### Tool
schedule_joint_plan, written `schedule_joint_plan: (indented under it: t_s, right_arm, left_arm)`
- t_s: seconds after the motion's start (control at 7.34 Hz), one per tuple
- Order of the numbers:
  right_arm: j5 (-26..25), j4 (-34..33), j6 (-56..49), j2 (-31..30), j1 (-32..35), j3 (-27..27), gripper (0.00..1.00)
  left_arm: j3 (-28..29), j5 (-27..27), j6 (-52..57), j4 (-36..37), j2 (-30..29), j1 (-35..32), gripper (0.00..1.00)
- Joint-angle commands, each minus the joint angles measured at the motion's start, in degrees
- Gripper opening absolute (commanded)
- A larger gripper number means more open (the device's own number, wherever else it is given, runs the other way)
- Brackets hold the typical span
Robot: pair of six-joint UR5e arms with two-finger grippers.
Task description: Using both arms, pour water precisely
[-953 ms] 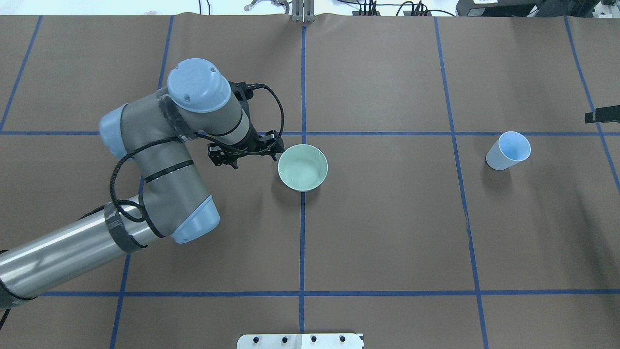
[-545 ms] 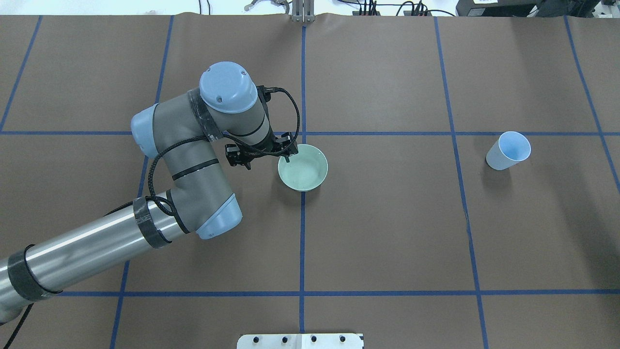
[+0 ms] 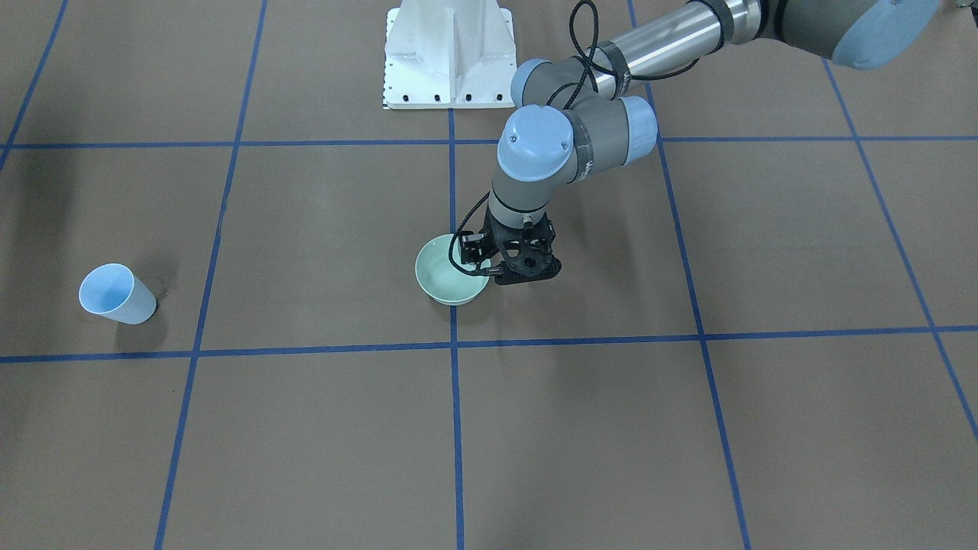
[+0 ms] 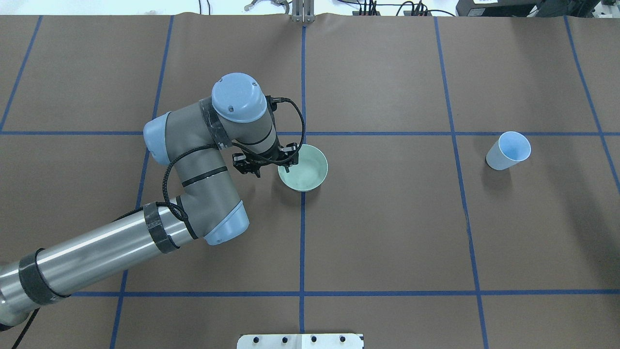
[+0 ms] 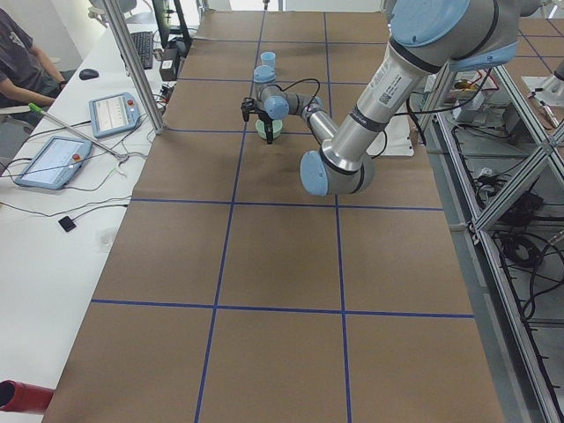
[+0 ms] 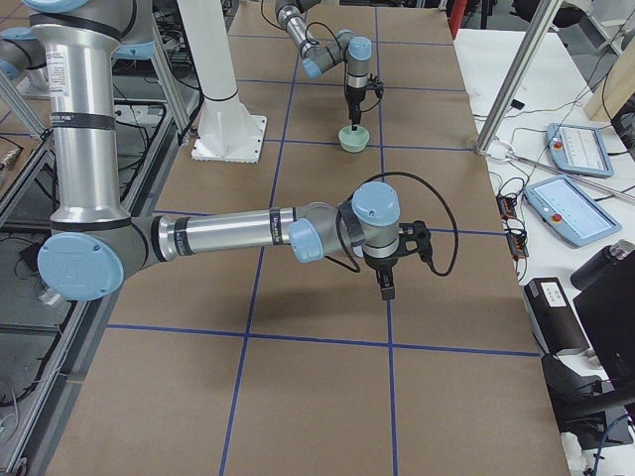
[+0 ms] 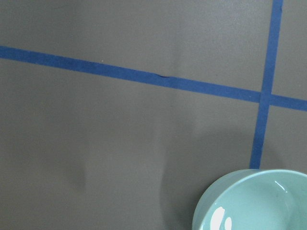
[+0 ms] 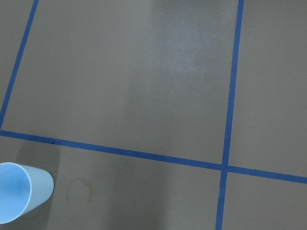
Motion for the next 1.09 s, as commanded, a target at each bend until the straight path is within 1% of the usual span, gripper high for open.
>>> schedule_joint_plan:
  t_s: [0.0,0.14,0.27,0.41,0.54,0.68,0.95]
  right_arm:
    - [0.4,-1.4,-1.0,0.6,0.4,0.1,0.99]
    - [0.6,-1.4,-1.0,0.6,0.5,0.3,0.99]
    - [1.4,-1.4,-1.0,0.8,0.9,0.3,0.99]
    - [1.5,-1.4,-1.0,0.9,0.9,0.2,0.99]
    - [1.4,-1.4,-1.0,1.4,0.9,0.1,0.99]
    - [1.4,-1.4,-0.3,1.4,0.9,0.1,0.99]
    - [1.3,-1.4,-0.2,1.4,0.9,0.2,0.99]
  left_arm:
    - [2.1,0.0,-1.1,-3.6,-0.1,1.5,0.25]
    - [2.0,0.0,-1.4,-4.1,-0.1,1.5,0.0]
    - [1.1,-0.3,-1.4,-4.2,-0.2,0.8,0.0]
    - [-1.4,-0.8,-1.3,-4.1,-0.2,-1.6,0.0]
    - [-5.0,-4.4,-1.0,-3.4,0.8,-5.2,0.0]
    - [-8.8,-10.6,0.0,-3.9,6.9,-9.1,0.0]
    - [-19.6,-11.5,13.8,-4.2,23.4,-12.8,0.0]
